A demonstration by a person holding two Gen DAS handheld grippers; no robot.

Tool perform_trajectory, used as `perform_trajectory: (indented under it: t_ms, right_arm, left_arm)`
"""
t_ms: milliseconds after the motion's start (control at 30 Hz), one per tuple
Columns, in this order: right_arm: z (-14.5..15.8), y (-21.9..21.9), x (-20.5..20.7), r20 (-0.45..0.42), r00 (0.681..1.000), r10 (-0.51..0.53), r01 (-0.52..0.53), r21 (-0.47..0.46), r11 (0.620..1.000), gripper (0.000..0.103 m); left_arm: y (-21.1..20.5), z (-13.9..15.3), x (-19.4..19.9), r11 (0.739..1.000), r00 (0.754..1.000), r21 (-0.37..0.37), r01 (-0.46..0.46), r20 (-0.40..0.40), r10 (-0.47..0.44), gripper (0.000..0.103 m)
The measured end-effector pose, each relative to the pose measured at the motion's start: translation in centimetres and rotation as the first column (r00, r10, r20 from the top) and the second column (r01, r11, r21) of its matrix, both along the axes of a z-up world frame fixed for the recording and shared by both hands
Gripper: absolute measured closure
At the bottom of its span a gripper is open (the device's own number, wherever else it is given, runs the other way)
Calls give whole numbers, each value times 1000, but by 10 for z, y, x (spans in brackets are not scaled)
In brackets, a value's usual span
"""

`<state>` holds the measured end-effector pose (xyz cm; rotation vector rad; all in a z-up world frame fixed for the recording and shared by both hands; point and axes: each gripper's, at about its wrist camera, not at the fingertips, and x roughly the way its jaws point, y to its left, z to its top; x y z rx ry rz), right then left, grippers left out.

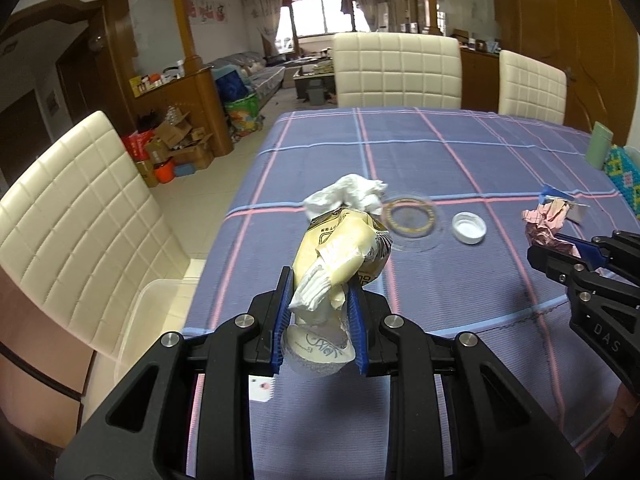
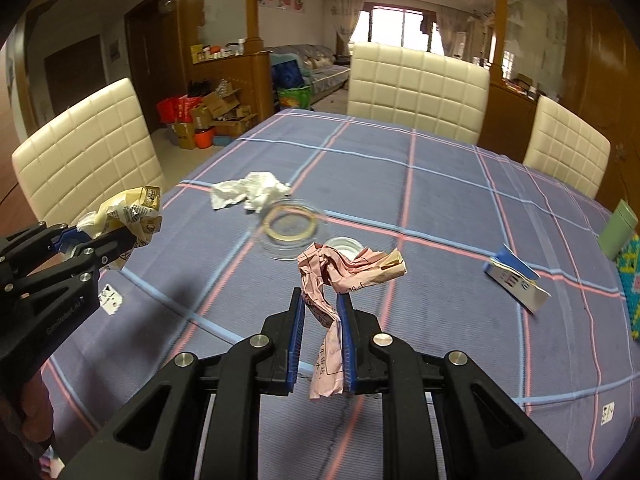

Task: Collect trash
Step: 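Carry the yellow cup and pink paper over the clear bin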

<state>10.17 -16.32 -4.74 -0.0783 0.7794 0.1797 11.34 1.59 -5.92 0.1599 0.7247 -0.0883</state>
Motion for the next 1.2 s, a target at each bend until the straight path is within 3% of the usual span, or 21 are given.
perform_trajectory:
  t_ms: [633,1200]
  right_arm:
    - [5,72,15,-3,991,131,-131,-64,989,86]
    - [1,175,52,-41,950,308,-310,-43,950,86]
  left_arm:
    - [63,-1,-7,992,992,-22,-121,31,122,75]
    - [170,-12,-1,950,951,-37,-310,4,310,74]
